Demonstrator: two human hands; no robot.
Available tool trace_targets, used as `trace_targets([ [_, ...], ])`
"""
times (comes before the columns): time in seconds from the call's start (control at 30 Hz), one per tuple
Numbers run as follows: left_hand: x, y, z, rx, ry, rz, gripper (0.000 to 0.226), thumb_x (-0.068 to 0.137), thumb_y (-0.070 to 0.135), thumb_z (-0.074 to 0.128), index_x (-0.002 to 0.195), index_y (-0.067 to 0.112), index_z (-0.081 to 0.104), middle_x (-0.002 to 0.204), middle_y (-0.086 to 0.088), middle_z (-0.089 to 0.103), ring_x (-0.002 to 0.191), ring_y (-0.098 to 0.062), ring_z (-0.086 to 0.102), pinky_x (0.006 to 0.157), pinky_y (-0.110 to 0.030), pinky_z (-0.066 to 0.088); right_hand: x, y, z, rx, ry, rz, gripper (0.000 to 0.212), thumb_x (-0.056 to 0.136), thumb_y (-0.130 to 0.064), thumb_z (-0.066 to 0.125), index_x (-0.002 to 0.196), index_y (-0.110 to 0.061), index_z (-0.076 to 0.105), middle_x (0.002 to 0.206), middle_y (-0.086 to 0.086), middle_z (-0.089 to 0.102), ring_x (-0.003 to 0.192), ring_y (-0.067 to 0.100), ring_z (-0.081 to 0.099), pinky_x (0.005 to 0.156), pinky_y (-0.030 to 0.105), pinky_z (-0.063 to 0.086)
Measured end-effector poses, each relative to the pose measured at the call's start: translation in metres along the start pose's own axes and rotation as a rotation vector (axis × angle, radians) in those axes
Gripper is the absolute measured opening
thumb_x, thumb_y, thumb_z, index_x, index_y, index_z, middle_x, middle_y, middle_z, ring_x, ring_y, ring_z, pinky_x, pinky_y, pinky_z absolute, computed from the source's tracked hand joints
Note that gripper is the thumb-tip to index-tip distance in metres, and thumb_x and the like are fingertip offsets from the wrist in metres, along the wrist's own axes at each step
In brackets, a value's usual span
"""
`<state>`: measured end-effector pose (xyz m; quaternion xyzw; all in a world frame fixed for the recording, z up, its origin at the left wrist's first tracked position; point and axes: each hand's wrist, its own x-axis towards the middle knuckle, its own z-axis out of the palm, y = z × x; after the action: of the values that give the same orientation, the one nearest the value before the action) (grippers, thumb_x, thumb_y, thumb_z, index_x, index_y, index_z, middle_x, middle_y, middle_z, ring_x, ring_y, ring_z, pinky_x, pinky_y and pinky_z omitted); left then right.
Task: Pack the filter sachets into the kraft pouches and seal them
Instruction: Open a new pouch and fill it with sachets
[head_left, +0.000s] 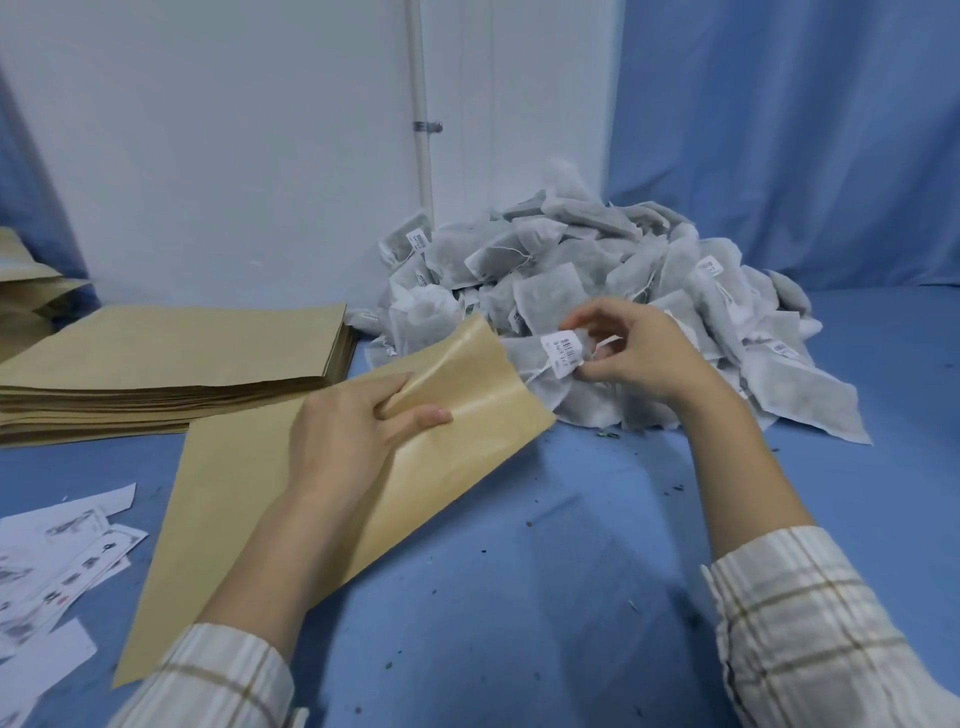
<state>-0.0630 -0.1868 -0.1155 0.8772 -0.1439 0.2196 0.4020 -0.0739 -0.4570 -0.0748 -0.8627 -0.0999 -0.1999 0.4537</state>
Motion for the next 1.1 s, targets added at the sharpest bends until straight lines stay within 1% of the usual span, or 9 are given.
trace_targets([
  [0.23,-0.006,0.015,0.009,-0.039,-0.029,0.167,0.047,0.054,0.069,0.06,0.091,0.043,0.072,0.066,0.034,0.057,0.071,0.015,0.05,0.064,-0.004,0.033,0.004,-0.021,0.047,-0.009,-0.332,0.011,0.035,0.078,0.002,0.064,0.069,-0.031,0.065,0.068,-0.014,0.063,0.061,-0.008,0.056,0.06,0.016,0.045],
  [0.37,-0.006,0.014,0.008,-0.026,-0.03,0.183,0.051,0.055,0.067,0.063,0.096,0.037,0.073,0.063,0.035,0.056,0.071,0.017,0.049,0.065,-0.006,0.034,-0.004,-0.011,0.057,0.322,-0.556,0.19,0.031,0.089,0.006,0.051,0.086,-0.023,0.064,0.075,-0.014,0.069,0.069,-0.003,0.064,0.061,0.015,0.051],
  [0.43,-0.006,0.013,0.009,-0.026,-0.047,0.171,0.05,0.055,0.064,0.065,0.097,0.038,0.073,0.066,0.041,0.055,0.075,0.019,0.049,0.067,-0.003,0.034,-0.003,-0.01,0.056,0.216,-0.582,0.195,0.026,0.09,0.003,0.05,0.094,-0.019,0.063,0.087,-0.008,0.068,0.073,0.001,0.064,0.064,0.017,0.053],
  [0.53,-0.006,0.009,0.011,-0.026,-0.05,0.12,0.052,0.053,0.066,0.062,0.099,0.042,0.071,0.063,0.042,0.053,0.076,0.02,0.048,0.067,-0.001,0.033,0.006,0.003,0.046,-0.094,-0.222,0.191,0.018,0.087,-0.01,0.056,0.095,-0.017,0.071,0.086,0.006,0.069,0.076,0.017,0.063,0.074,0.031,0.052],
  [0.63,-0.006,0.006,0.011,-0.018,-0.04,0.106,0.054,0.053,0.069,0.059,0.099,0.044,0.07,0.061,0.035,0.056,0.074,0.018,0.049,0.064,-0.004,0.033,0.009,0.03,0.027,-0.528,0.335,0.282,0.022,0.084,-0.021,0.059,0.102,-0.023,0.07,0.104,0.005,0.064,0.105,0.023,0.055,0.088,0.027,0.039],
  [0.73,-0.006,0.006,0.012,0.017,-0.047,0.12,0.057,0.053,0.071,0.057,0.102,0.045,0.07,0.06,0.028,0.056,0.075,0.008,0.048,0.064,-0.004,0.033,0.001,0.051,0.014,-0.804,0.336,0.558,0.035,0.086,-0.028,0.058,0.121,-0.03,0.057,0.135,0.016,0.036,0.122,0.037,0.033,0.103,0.039,0.025],
  [0.87,-0.005,0.004,0.013,0.006,-0.047,0.115,0.063,0.05,0.075,0.054,0.103,0.044,0.07,0.066,0.028,0.06,0.076,0.008,0.047,0.065,-0.002,0.033,0.0,0.054,0.011,-0.66,0.351,0.569,0.05,0.083,-0.029,0.062,0.13,-0.03,0.046,0.126,0.017,0.041,0.112,0.039,0.046,0.091,0.039,0.04],
  [0.97,-0.004,0.001,0.012,-0.003,-0.032,0.089,0.064,0.049,0.077,0.053,0.103,0.047,0.069,0.072,0.027,0.064,0.076,0.008,0.05,0.064,-0.004,0.034,0.005,0.041,0.007,-0.418,0.386,0.467,0.079,0.072,-0.024,0.073,0.14,-0.029,0.031,0.125,0.011,0.05,0.113,0.031,0.05,0.077,0.03,0.038],
  [1.1,-0.002,-0.002,0.007,-0.03,0.0,0.067,0.051,0.051,0.077,0.055,0.095,0.053,0.066,0.075,0.019,0.067,0.079,0.002,0.052,0.062,-0.008,0.036,0.005,0.023,0.0,0.153,0.428,0.415,0.099,0.055,-0.036,0.087,0.138,-0.037,0.032,0.131,-0.006,0.047,0.116,0.014,0.049,0.09,0.028,0.044],
])
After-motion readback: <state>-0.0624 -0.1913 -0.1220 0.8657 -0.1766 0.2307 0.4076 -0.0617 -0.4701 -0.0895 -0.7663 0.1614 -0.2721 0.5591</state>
